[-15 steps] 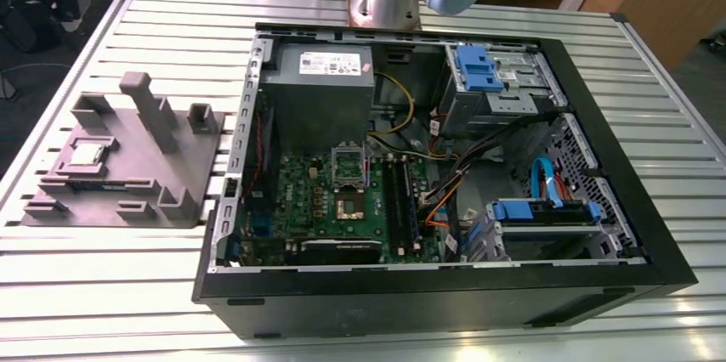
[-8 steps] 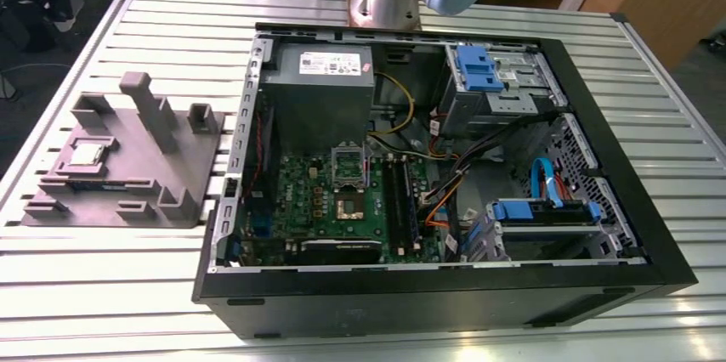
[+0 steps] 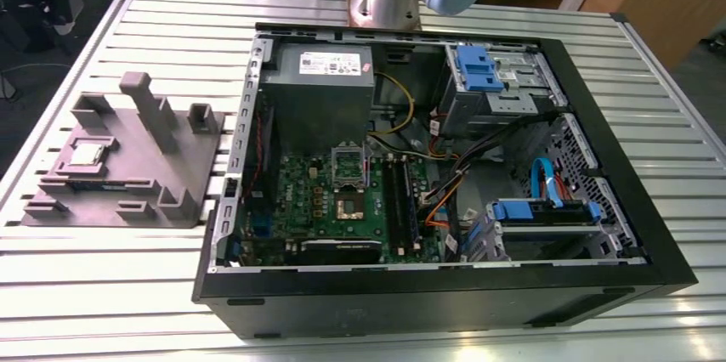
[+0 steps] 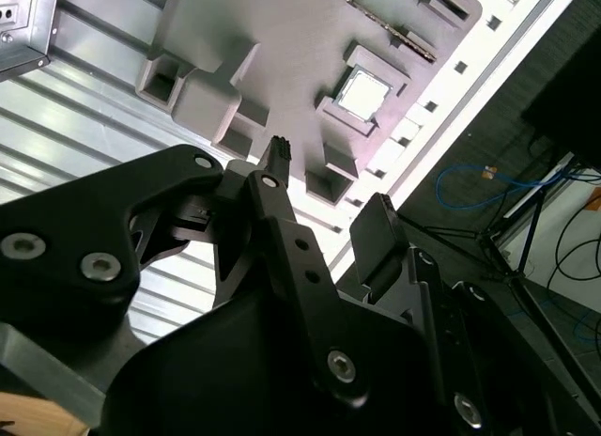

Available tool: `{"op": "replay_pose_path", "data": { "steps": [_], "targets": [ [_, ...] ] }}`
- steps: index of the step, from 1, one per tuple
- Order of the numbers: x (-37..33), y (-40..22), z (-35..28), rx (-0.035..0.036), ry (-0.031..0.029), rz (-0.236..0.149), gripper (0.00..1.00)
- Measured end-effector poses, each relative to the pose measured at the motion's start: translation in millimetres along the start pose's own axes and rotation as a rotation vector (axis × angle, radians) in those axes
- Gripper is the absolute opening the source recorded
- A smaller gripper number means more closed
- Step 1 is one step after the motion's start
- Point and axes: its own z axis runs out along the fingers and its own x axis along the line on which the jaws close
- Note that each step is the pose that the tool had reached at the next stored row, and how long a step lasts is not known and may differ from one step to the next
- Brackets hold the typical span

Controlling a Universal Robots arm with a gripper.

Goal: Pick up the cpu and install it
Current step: 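Pick up the cpu and move it towards the insertion slot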

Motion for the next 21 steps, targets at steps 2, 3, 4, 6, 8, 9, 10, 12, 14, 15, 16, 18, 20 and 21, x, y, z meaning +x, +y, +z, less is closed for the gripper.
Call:
{"op": "replay_pose_path", "data": {
  "steps": [2,3,4,6,8,9,10,12,14,15,16,18,20,21],
  "targets": [
    [0.0,0.0,0.1,0.0,0.0,0.0,0.53],
    [0.1,0.0,0.2,0.0,0.0,0.0,0.53],
    [0.2,0.0,0.4,0.0,0.0,0.0,0.53],
    [0.5,0.0,0.7,-0.0001,-0.0001,0.0,0.53],
    [1.1,0.0,1.0,-0.0001,-0.0001,0.0,0.53],
    [1.9,0.0,1.1,-0.0001,-0.0001,0.0,0.53],
    [3.1,0.0,1.4,-0.0001,-0.0001,0.0,0.53],
    [5.5,-0.1,1.9,-0.0001,-0.0001,0.0,0.53],
    [7.5,-0.2,2.1,0.0,0.0,0.0,0.53],
    [8.5,-0.2,2.3,0.0,0.0,0.0,0.53],
    [9.6,-0.2,2.6,0.0,0.0001,0.0,0.53],
    [12.2,-0.3,3.5,0.0,0.0,0.0,0.53],
    [15.6,-0.3,4.3,0.0,0.0,0.0,0.53],
    [17.2,-0.4,4.7,0.0,0.0,0.0,0.53]
  ]
}}
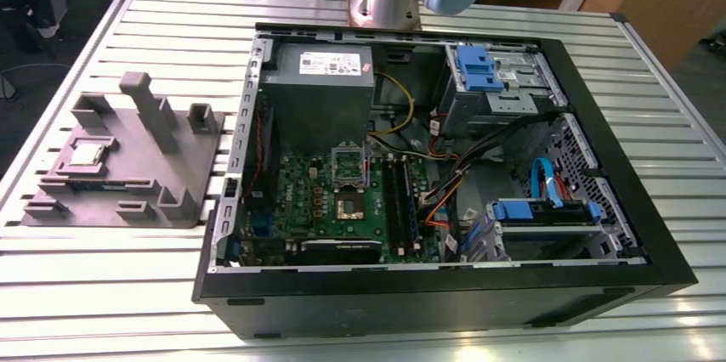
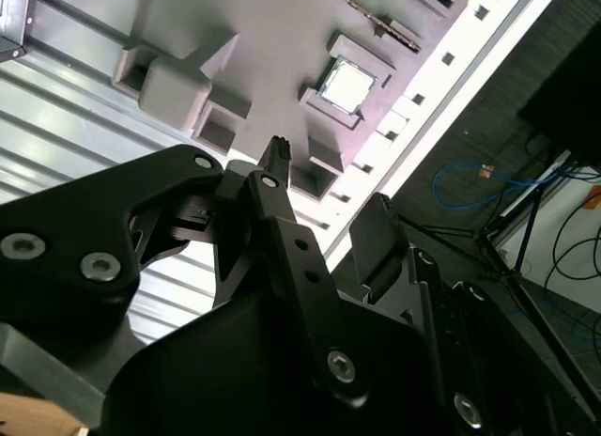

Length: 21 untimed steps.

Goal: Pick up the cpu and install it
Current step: 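Pick up the cpu and move it towards the insertion slot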

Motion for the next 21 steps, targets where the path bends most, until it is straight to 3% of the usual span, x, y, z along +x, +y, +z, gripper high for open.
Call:
{"op": "replay_pose_path", "data": {
  "steps": [7,13,21],
  "targets": [
    [19.9,-0.3,2.8,0.0,0.0001,0.0,0.53],
    [22.9,-0.5,5.6,0.0012,0.0002,-0.004,0.53],
    [26.1,-0.9,14.5,0.0011,-0.0003,-0.012,0.53]
  ]
}}
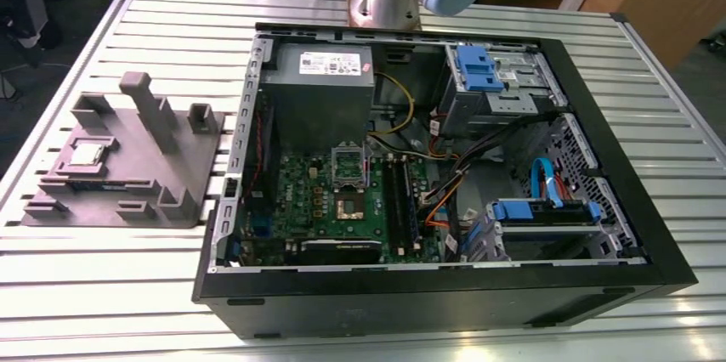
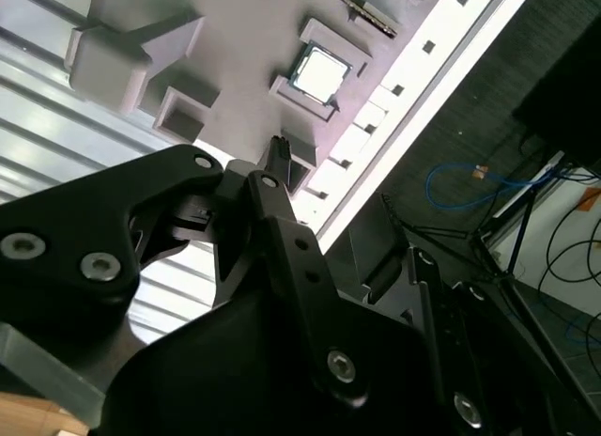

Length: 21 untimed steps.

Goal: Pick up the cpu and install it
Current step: 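Pick up the cpu and move it towards the insertion slot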

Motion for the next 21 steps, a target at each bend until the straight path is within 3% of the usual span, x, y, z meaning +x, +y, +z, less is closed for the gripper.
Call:
{"op": "replay_pose_path", "data": {
  "steps": [5,17,21],
  "targets": [
    [1.8,-0.1,0.7,-0.0001,-0.0033,0.0,0.53],
    [1.9,-0.1,0.7,0.0,-0.0034,0.0,0.53],
    [2.0,-0.1,0.8,0.0,-0.0035,0.0,0.6]
  ]
}}
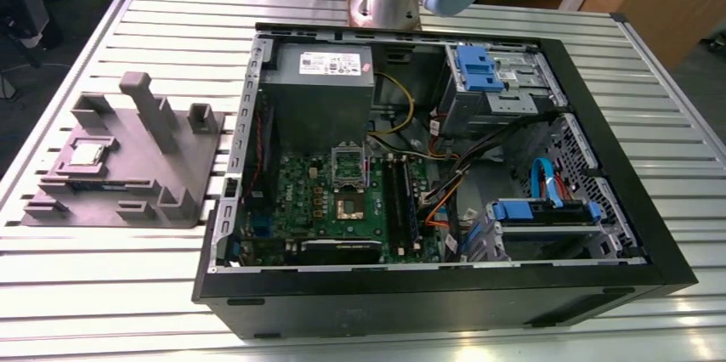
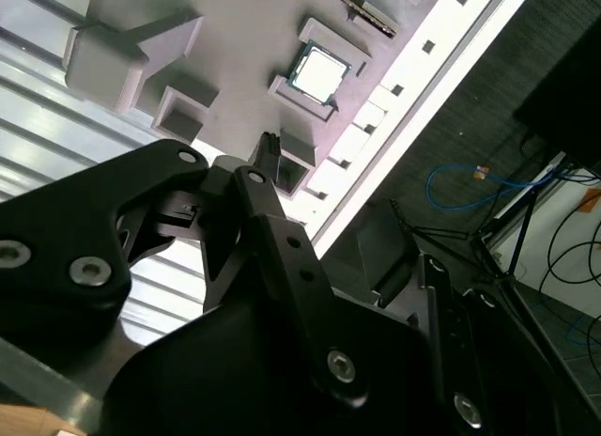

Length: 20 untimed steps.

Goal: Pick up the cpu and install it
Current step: 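Pick up the cpu and move it towards the insertion slot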

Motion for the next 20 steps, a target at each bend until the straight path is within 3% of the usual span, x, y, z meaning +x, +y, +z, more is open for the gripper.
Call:
{"op": "replay_pose_path", "data": {
  "steps": [4,20],
  "targets": [
    [1.2,-0.2,4.2,-0.0002,0.0009,-0.004,0.6],
    [1.4,-5.3,33.1,-0.0005,0.0022,-0.008,0.6]
  ]
}}
